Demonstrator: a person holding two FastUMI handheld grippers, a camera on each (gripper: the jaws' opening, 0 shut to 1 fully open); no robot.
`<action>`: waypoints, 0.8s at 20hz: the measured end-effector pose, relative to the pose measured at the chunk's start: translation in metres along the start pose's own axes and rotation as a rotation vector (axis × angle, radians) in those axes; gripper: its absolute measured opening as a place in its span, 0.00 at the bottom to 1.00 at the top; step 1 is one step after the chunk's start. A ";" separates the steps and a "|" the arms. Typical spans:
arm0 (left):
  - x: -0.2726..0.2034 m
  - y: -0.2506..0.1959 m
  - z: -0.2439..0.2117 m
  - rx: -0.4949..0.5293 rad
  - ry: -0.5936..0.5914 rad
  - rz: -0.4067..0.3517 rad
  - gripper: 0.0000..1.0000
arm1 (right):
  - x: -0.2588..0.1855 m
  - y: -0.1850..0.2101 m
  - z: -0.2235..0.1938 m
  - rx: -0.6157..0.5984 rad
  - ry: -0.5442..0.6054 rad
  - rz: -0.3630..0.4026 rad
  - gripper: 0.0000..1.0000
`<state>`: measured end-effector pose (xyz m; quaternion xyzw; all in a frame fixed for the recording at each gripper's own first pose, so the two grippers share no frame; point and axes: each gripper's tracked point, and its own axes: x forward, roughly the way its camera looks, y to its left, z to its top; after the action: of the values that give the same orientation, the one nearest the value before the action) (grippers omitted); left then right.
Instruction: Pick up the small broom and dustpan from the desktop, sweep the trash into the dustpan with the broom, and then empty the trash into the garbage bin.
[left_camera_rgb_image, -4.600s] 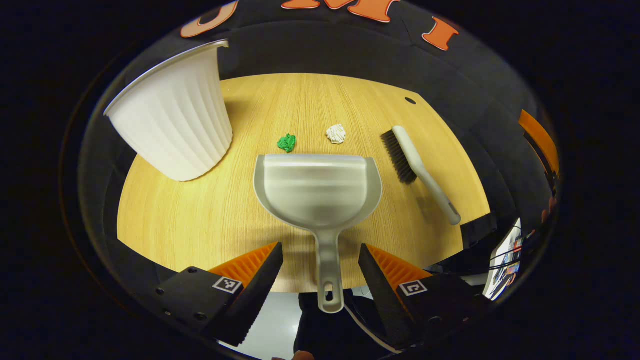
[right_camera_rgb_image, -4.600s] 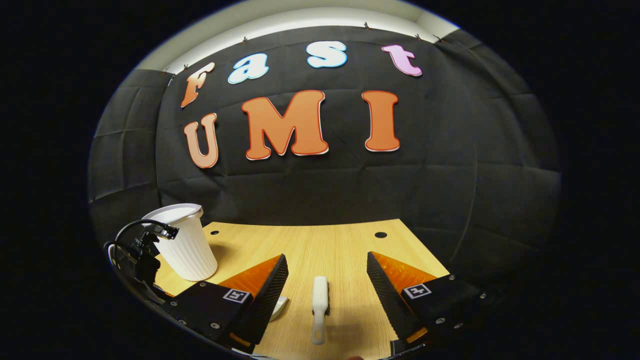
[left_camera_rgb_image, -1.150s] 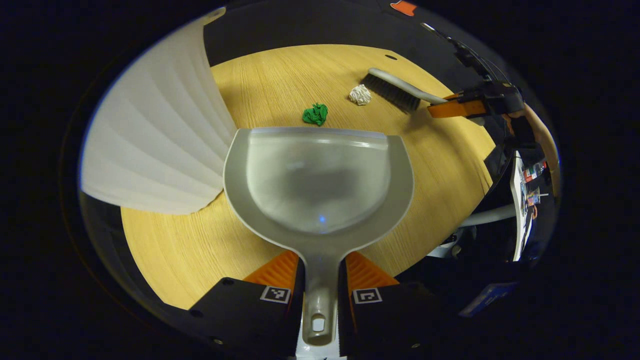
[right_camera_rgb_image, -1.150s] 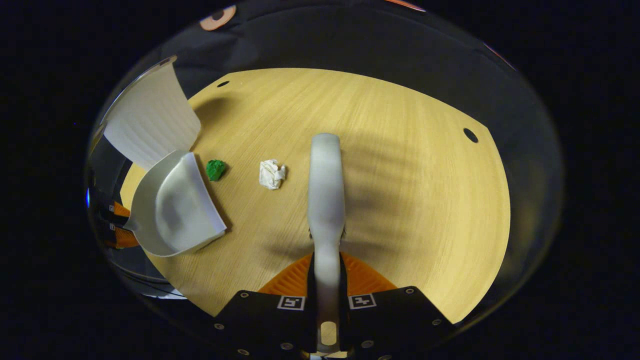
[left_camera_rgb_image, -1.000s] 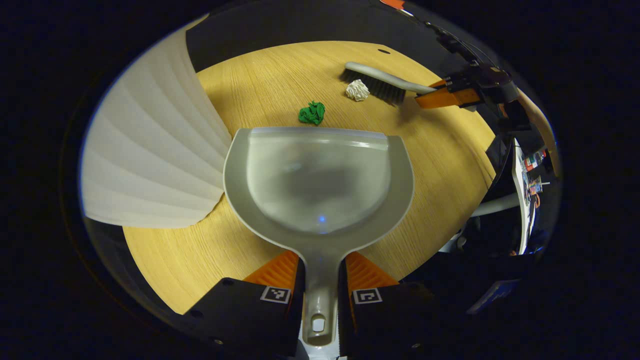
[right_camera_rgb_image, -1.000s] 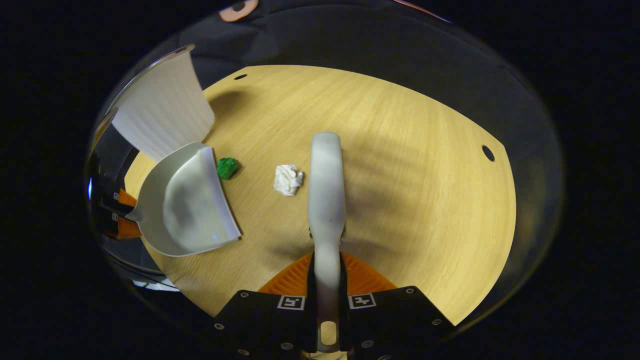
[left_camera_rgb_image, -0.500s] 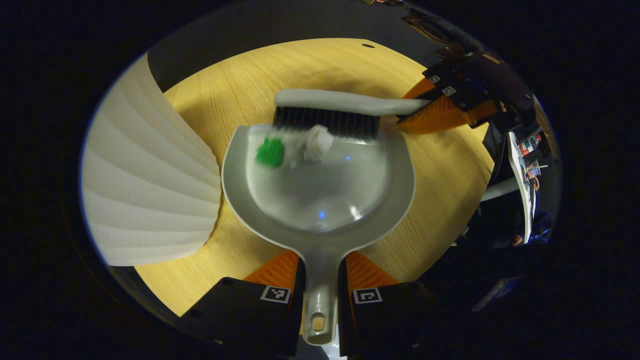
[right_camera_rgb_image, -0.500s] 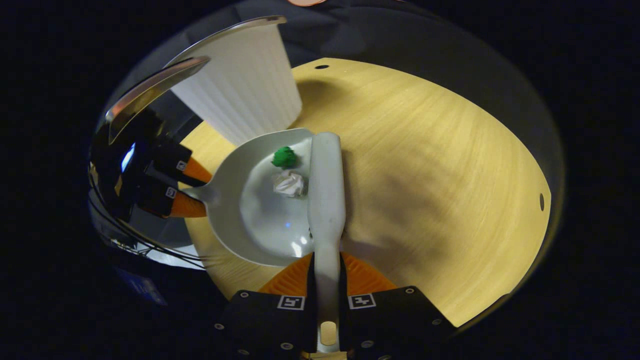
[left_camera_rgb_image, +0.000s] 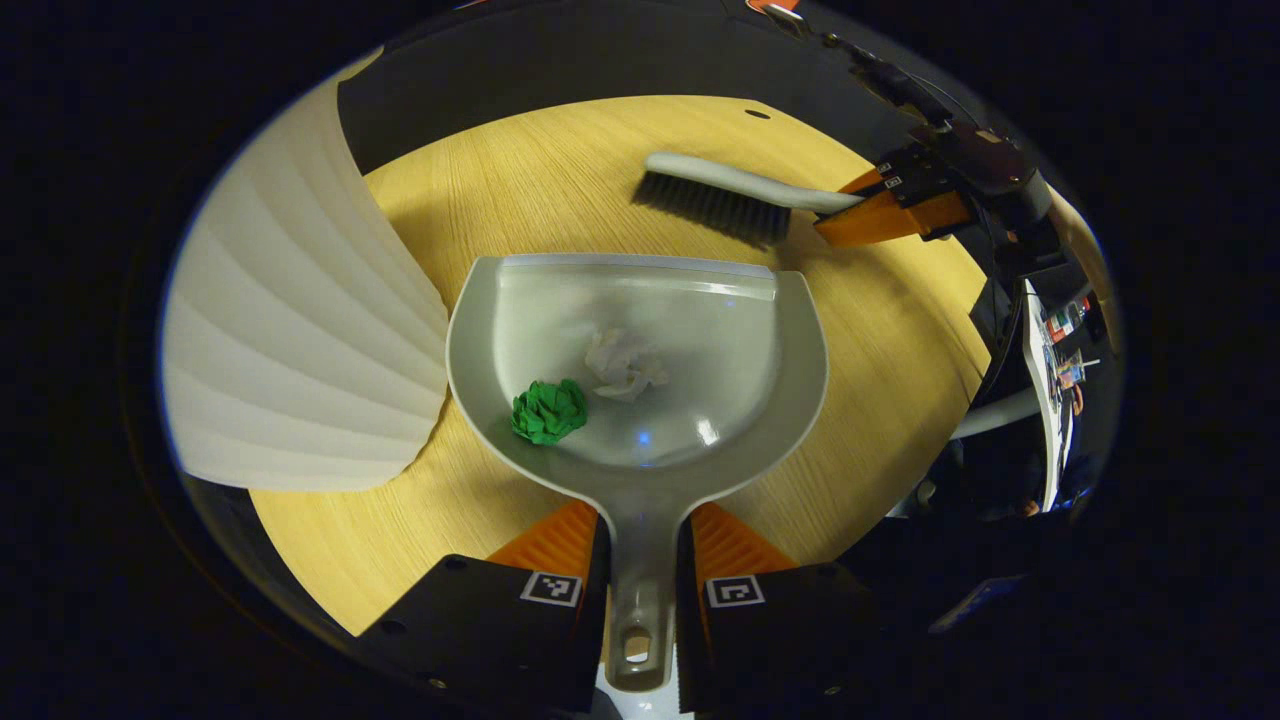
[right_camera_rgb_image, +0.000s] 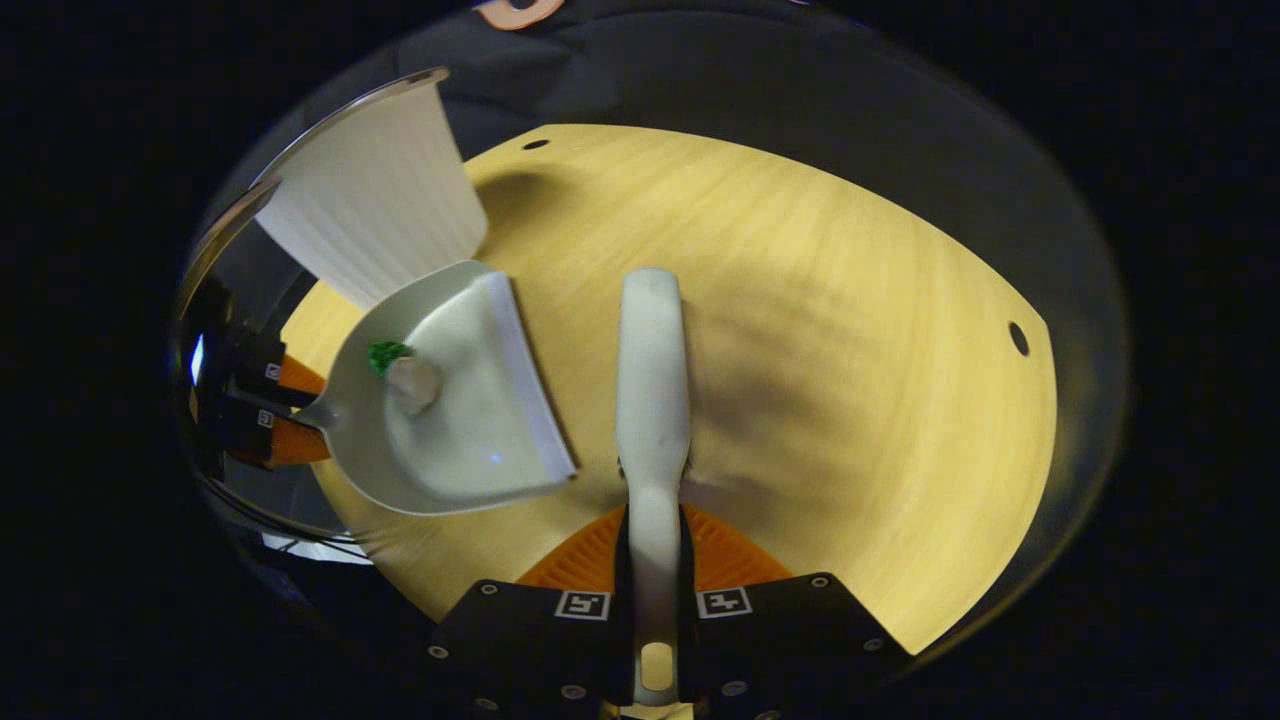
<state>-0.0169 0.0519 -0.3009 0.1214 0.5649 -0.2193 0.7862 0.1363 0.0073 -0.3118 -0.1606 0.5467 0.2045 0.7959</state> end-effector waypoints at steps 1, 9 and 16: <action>-0.007 -0.001 0.000 -0.016 -0.012 -0.002 0.31 | 0.000 -0.011 -0.006 0.035 0.005 -0.026 0.17; -0.123 -0.013 0.033 -0.030 -0.099 -0.034 0.31 | 0.003 -0.032 -0.036 0.176 0.014 -0.068 0.17; -0.208 -0.050 0.086 0.085 -0.114 -0.067 0.31 | -0.001 -0.031 -0.035 0.183 -0.001 -0.028 0.17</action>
<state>-0.0248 0.0136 -0.0739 0.1229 0.5132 -0.2760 0.8033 0.1234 -0.0365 -0.3222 -0.0948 0.5602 0.1424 0.8105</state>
